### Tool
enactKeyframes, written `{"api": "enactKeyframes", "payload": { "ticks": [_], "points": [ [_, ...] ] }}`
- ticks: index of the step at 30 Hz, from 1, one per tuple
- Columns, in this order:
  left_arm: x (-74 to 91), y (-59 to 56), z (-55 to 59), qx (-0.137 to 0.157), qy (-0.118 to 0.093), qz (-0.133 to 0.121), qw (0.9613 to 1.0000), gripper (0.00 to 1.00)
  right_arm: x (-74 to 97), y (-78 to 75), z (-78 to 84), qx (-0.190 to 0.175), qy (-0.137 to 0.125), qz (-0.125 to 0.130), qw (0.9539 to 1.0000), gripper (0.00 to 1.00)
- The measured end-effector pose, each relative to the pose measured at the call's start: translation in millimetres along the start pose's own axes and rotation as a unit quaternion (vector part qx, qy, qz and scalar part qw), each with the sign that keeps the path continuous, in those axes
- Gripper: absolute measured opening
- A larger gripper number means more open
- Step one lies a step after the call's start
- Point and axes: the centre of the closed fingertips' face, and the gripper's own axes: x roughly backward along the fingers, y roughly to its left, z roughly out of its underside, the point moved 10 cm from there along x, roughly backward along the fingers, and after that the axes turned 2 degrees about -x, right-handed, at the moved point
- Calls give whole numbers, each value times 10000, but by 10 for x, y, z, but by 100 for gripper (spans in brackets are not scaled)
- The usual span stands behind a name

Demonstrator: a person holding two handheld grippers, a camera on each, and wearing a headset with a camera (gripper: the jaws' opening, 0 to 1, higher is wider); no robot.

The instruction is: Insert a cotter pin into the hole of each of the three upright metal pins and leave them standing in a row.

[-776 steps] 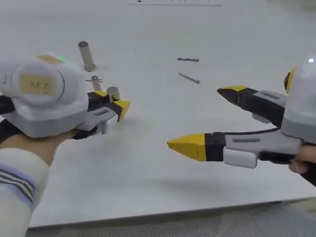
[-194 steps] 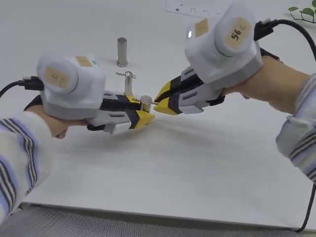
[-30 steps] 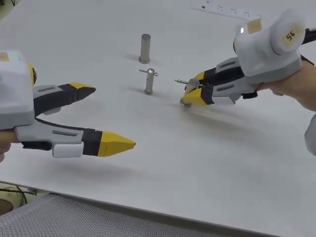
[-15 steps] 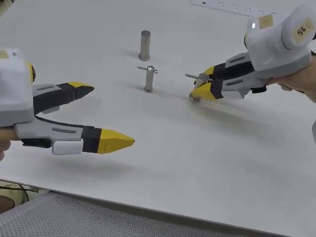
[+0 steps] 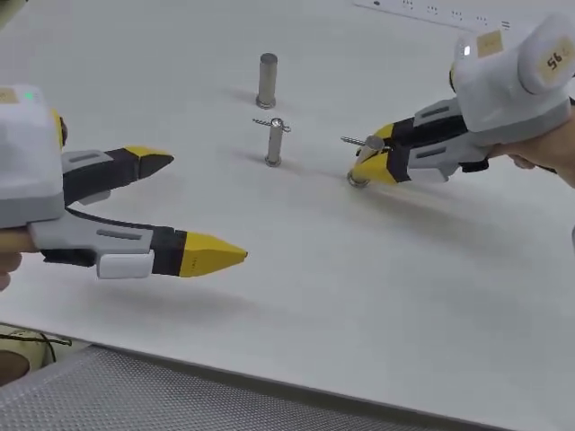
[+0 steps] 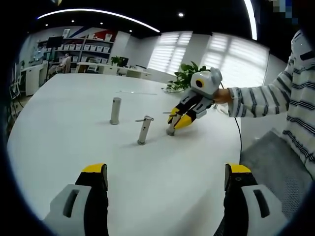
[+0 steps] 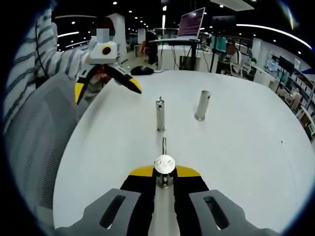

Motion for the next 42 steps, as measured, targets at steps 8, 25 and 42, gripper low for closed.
{"api": "enactKeyframes", "payload": {
  "ticks": [8, 25, 42],
  "points": [
    [-15, -52, 0, 29, 60, 28, 10000, 99, -5, 3, 18, -67, -90, -89, 9999, 14],
    [-14, -88, -17, 61, 126, 39, 9999, 99, -4, 37, -5, -121, -93, -89, 9998, 15],
    [-38, -142, -8, 32, 205, 71, 9998, 99, 223, 98, -76, -290, -573, 443, 9970, 29]
  ]
}}
